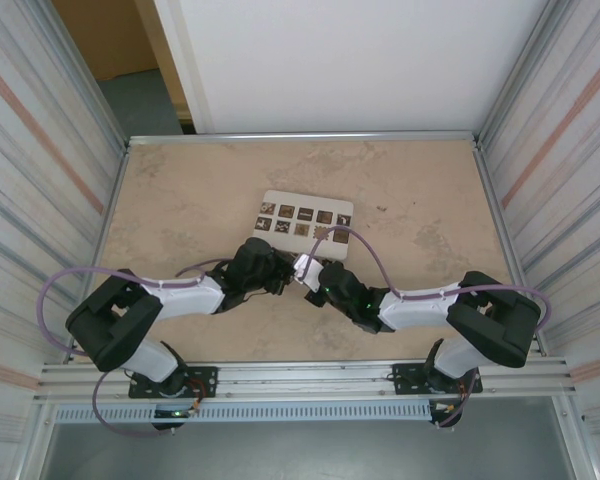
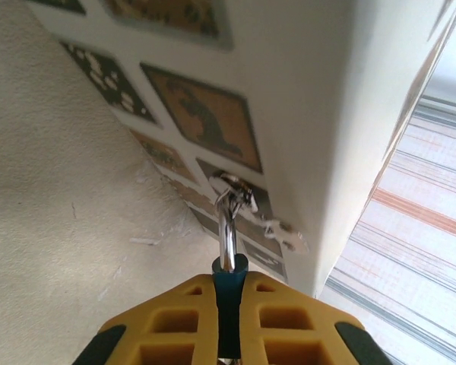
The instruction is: Unlock a padlock with a key
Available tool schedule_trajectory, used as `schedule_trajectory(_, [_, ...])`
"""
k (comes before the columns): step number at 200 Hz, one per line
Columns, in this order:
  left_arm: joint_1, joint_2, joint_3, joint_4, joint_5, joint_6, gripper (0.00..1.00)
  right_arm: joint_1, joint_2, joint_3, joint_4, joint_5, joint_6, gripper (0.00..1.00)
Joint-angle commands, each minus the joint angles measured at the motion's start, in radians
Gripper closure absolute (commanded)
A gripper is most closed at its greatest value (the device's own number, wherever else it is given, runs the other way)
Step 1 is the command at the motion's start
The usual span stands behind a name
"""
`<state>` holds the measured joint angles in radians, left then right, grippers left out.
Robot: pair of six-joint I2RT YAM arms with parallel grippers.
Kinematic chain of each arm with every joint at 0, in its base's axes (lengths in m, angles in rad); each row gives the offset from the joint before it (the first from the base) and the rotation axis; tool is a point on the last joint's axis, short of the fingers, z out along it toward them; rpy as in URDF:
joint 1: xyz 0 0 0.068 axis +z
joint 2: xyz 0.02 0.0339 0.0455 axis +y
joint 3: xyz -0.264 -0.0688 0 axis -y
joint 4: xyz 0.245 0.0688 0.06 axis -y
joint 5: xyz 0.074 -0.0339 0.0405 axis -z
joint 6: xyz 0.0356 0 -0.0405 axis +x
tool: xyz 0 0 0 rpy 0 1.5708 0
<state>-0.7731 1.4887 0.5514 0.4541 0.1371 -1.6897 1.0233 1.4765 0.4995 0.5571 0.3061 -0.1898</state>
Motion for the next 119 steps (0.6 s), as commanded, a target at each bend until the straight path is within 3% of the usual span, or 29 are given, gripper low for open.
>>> schedule_trajectory(1, [-0.011, -0.004, -0.011, 0.053, 0.060, -0.014, 1.00, -0.041, -0.023, -0.008, 0.076, 0.005, 0.159, 1.00])
schedule_trajectory(70, [-0.013, -0.003, -0.018, 0.056, 0.056, -0.015, 1.00, -0.080, -0.007, -0.022, 0.098, -0.026, 0.399, 1.00])
schedule_trajectory(119, [-0.014, 0.010, -0.019, 0.064, 0.053, -0.017, 1.00, -0.098, 0.035, -0.026, 0.084, -0.041, 0.415, 1.00])
